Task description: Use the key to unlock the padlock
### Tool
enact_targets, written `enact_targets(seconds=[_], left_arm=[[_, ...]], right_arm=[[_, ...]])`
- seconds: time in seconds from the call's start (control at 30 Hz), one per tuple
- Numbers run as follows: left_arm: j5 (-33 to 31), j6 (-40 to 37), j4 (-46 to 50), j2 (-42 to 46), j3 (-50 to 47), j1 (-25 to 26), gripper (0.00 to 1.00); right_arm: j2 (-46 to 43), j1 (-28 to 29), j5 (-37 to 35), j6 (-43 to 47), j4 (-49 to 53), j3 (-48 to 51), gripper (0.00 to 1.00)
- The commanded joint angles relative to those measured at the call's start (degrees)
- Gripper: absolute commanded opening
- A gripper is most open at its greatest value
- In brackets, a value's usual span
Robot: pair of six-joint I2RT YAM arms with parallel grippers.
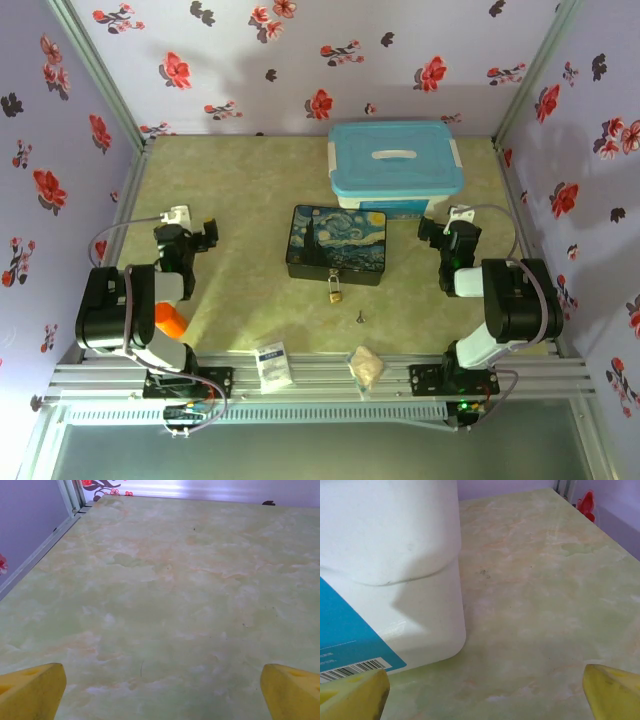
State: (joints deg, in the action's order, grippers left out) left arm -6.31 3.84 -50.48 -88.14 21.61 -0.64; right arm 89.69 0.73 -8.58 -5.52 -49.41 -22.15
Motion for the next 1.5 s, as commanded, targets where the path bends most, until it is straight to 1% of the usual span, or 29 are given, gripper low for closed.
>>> enact_targets(seconds=[0.0,1.1,1.17,1.27,1.37,1.43,1.47], left_arm=[[0.59,-1.63,-0.02,-0.37,1.16,0.4,1.0],[0.24,-1.64,-0.78,0.23,0.59,0.33,1.0],[-0.69,-1.64,-0.31,2.9,-0.28,0.32,1.0],[-1.03,-1.56,6.92,9.46,0.63,0.38,1.0],[-1.76,-0.73,11.76,15.7,1.4,0.34,1.0],[-1.91,1.65,14.24,19.58,1.71,0.36,1.0],[-1.5,4.1,15.42,21.4,1.98,0.35,1.0]], right_arm=[[-0.23,-0.29,-0.47,0.42,-1.17,-0.19,0.99],[-0.54,-0.29,-0.57,0.26,-1.46,-0.1,0.99],[-2.31,-0.29,-0.74,0.23,0.21,-0.09,0.99],[-7.93,-0.29,-0.82,0.31,6.21,-0.67,0.99],[-14.99,-0.29,-1.86,-1.74,15.47,-2.19,0.99],[-19.3,-0.29,-2.57,-5.07,22.68,-3.94,0.99],[-21.39,-0.29,-2.84,-7.32,26.47,-5.01,0.99]])
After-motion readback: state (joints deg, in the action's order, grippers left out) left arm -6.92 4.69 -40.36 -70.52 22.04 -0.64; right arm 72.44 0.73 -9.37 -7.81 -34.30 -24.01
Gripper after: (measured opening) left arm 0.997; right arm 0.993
